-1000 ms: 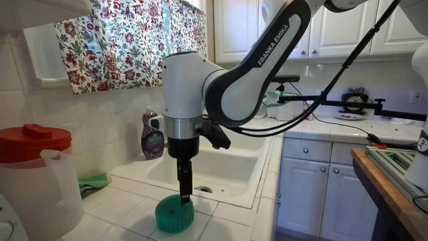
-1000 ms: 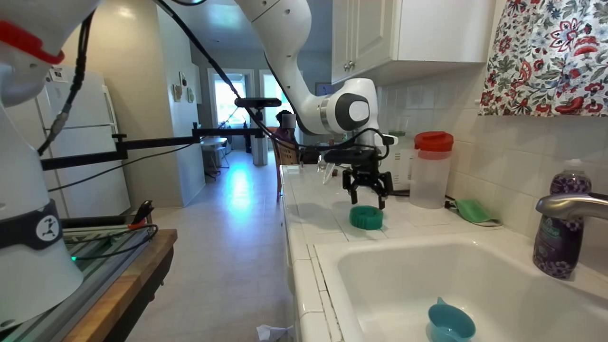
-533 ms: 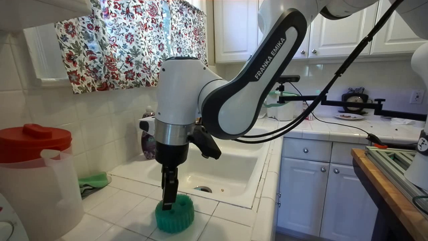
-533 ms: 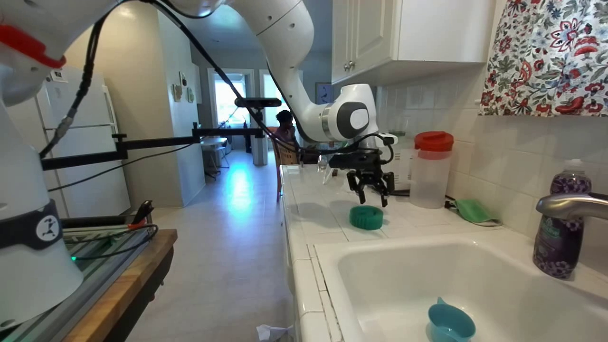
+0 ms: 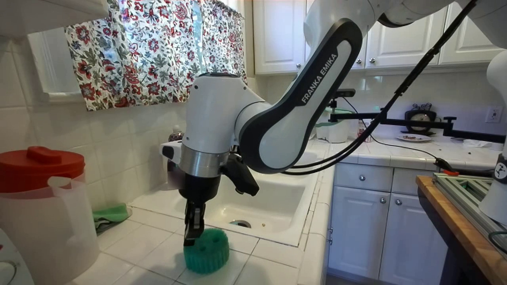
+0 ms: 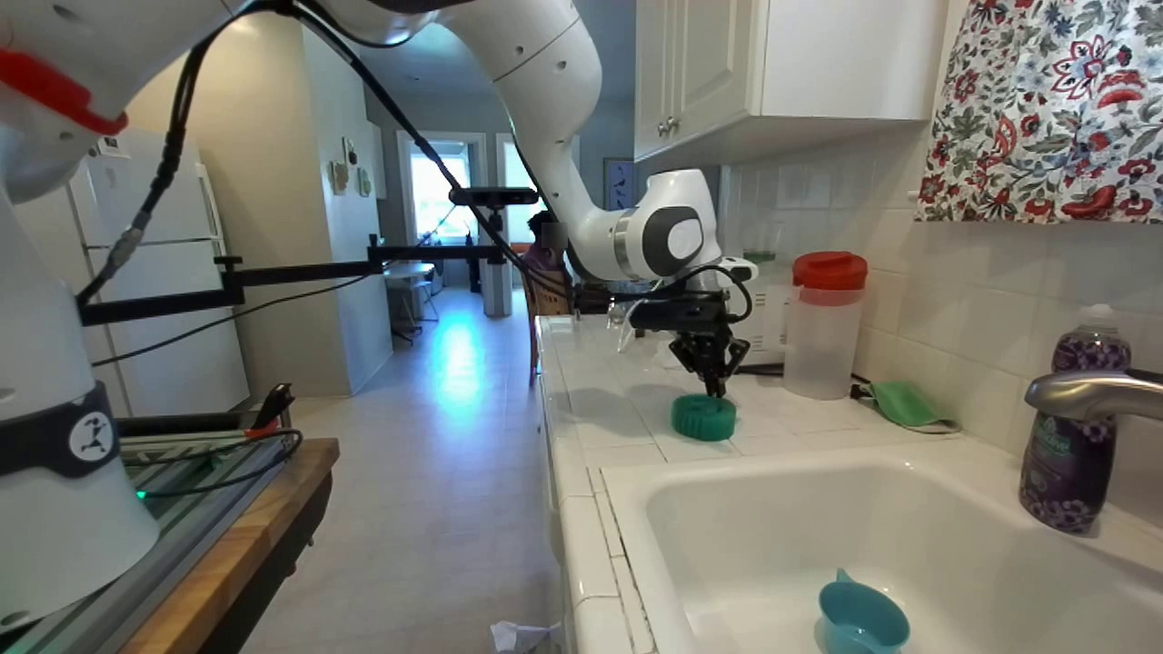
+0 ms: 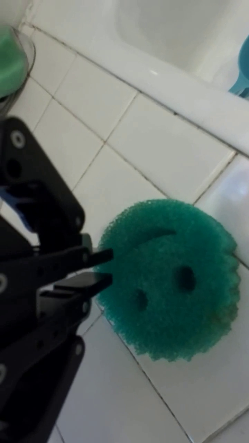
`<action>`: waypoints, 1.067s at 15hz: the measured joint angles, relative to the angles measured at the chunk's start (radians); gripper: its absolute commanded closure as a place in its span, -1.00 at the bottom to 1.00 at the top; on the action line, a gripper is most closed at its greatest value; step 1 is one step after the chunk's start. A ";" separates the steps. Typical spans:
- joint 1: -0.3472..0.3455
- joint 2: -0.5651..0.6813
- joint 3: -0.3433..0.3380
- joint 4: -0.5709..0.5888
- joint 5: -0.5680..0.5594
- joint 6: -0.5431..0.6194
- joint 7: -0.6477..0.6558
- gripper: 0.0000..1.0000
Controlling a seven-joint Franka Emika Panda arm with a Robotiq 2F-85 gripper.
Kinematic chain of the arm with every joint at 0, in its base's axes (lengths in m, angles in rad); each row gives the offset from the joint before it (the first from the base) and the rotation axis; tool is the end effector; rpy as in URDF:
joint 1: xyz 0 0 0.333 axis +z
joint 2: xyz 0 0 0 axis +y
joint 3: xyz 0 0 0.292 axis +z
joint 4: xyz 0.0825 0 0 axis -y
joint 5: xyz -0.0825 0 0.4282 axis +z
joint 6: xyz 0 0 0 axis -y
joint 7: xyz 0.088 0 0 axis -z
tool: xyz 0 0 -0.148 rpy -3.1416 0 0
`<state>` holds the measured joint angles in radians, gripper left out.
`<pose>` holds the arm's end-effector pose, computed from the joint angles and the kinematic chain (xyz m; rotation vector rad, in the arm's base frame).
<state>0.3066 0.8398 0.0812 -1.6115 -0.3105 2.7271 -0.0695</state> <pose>0.6783 0.2797 0.0719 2.8680 1.0287 0.4516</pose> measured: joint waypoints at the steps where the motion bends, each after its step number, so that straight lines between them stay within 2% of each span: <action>1: 0.000 -0.001 -0.001 0.000 0.000 0.005 0.000 1.00; 3: 0.002 -0.003 -0.005 0.001 0.000 0.007 0.000 1.00; 4: 0.003 -0.004 -0.007 0.001 0.000 0.007 0.000 0.48; 5: 0.004 -0.004 -0.008 0.001 0.000 0.007 0.000 0.98; 8: 0.005 -0.004 -0.009 0.001 0.000 0.007 0.000 1.00; 10: 0.010 -0.004 -0.009 -0.002 0.000 0.007 0.001 0.46; 13: 0.020 -0.007 -0.009 -0.016 0.000 0.007 0.001 0.02; 14: 0.022 -0.012 -0.008 -0.027 0.000 0.007 0.001 -0.07; 16: 0.022 -0.028 -0.008 -0.055 0.000 0.007 0.002 -0.13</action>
<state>0.3290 0.8120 0.0727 -1.6663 -0.3101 2.7341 -0.0677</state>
